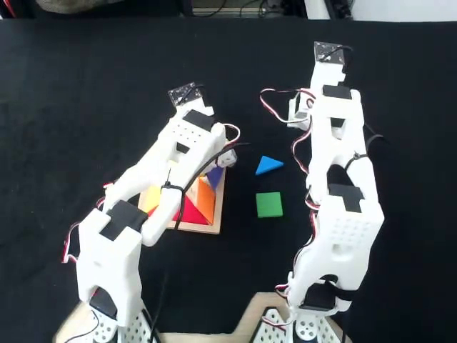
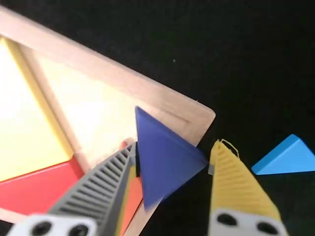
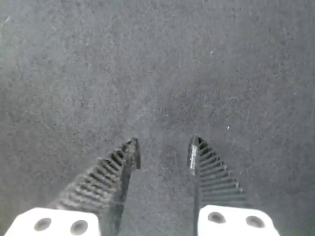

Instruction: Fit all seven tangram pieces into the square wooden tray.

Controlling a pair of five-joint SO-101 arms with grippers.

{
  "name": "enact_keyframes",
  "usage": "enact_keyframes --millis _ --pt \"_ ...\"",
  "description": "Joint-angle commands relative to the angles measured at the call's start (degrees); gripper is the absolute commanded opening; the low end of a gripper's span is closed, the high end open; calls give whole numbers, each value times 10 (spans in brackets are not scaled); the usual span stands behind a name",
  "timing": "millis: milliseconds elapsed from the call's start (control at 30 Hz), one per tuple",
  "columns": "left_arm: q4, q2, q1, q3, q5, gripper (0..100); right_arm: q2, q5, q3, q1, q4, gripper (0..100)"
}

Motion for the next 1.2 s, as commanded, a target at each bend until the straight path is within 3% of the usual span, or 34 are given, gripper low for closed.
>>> enact_keyframes --millis 0,333,633,800,1167 --pt "6 -35 -16 -33 -2 291 -8 6 -29 -11 -4 169" --pt "30 -35 -64 -34 -1 308 -9 6 -29 -11 -4 169" --pt "35 -36 -12 -53 -3 309 -9 6 -29 -11 -4 169" --pt "71 -36 15 -59 -78 307 -9 6 -29 -11 -4 169" --pt "80 -30 -16 -52 -126 306 -7 6 -29 -11 -4 169"
